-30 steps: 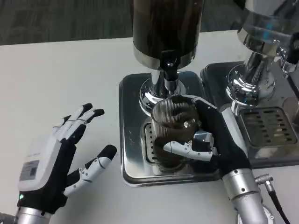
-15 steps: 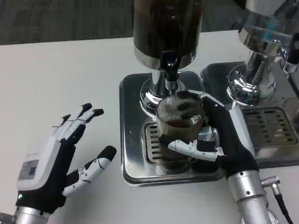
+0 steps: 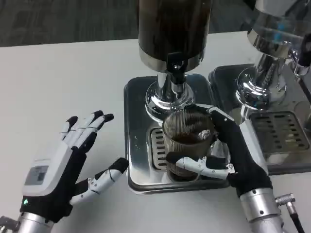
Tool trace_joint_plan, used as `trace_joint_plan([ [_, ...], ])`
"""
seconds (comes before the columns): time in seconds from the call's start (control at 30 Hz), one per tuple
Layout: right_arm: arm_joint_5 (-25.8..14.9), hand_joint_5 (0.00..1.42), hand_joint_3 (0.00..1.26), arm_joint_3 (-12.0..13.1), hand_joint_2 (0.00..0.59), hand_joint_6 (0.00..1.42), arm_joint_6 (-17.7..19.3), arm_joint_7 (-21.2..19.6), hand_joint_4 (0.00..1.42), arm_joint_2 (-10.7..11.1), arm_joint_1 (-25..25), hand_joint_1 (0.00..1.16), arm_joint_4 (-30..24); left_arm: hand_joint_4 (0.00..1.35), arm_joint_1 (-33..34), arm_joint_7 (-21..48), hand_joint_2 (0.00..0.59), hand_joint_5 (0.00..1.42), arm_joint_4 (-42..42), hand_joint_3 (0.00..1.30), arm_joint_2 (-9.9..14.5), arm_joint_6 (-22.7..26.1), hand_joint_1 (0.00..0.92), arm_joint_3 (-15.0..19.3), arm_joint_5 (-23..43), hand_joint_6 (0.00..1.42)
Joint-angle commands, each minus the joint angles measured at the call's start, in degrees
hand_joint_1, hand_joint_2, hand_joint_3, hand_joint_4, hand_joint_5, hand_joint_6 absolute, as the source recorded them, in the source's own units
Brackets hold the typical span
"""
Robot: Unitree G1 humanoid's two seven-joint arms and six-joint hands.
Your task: Grasp the cup under the faucet to collect the drink, then remove the cup.
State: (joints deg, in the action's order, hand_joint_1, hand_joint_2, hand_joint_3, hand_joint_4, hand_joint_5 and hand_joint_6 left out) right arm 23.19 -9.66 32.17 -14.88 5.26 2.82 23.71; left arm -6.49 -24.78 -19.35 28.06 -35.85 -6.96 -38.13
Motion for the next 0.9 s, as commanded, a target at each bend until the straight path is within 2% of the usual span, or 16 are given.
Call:
trace_joint_plan([
  [0.03, -0.91, 0.67, 0.42, 0.47, 0.202, 0.97, 1.28, -0.12, 0.49, 0.23, -1.93, 1.09, -5.5, 0.0, -1.94, 2.72, 0.177, 0.0, 3.92, 0.09, 1.97, 2.42, 0.0, 0.09, -1.02, 0.0],
  [0.2, -2.06, 0.67, 0.42, 0.73, 0.202, 0.97, 1.56, 1.3, 0.49, 0.81, -4.25, 1.09, -9.5, 0.0, -3.06, 7.08, 0.176, 0.0, 7.14, 0.06, 3.08, 5.59, 0.0, -0.35, -1.01, 0.0],
  [0.3, -2.36, 0.67, 0.42, 0.53, 0.202, 0.99, 1.56, 2.69, 0.49, 1.46, -6.12, 1.09, -13.01, 0.0, -3.46, 8.23, 0.175, 0.0, 8.39, 0.06, 3.84, 6.0, 0.0, -0.36, -1.22, 0.0],
  [0.5, -3.7, 0.67, 0.42, 0.12, 0.202, 0.99, 1.22, 4.68, 0.49, 1.29, -10.12, 1.09, -19.37, 0.0, -5.76, 10.75, 0.172, 0.0, 12.21, 0.0, 5.06, 7.27, 0.0, 0.18, -0.83, 0.0],
  [0.67, -4.66, 0.68, 0.42, -0.5, 0.202, 0.99, 0.79, 6.99, 0.49, 1.51, -12.22, 1.09, -23.37, 0.0, -8.75, 12.47, 0.171, 0.0, 15.96, 0.0, 7.06, 6.96, 0.0, 0.9, -1.36, 0.0],
  [0.9, -6.85, 0.69, 0.42, -1.09, 0.202, 0.99, -0.27, 11.24, 0.49, 2.16, -13.36, 1.09, -26.47, 0.0, -15.6, 16.3, 0.169, 0.0, 22.27, 0.0, 9.81, 8.45, 0.0, 3.71, -1.32, 0.0],
])
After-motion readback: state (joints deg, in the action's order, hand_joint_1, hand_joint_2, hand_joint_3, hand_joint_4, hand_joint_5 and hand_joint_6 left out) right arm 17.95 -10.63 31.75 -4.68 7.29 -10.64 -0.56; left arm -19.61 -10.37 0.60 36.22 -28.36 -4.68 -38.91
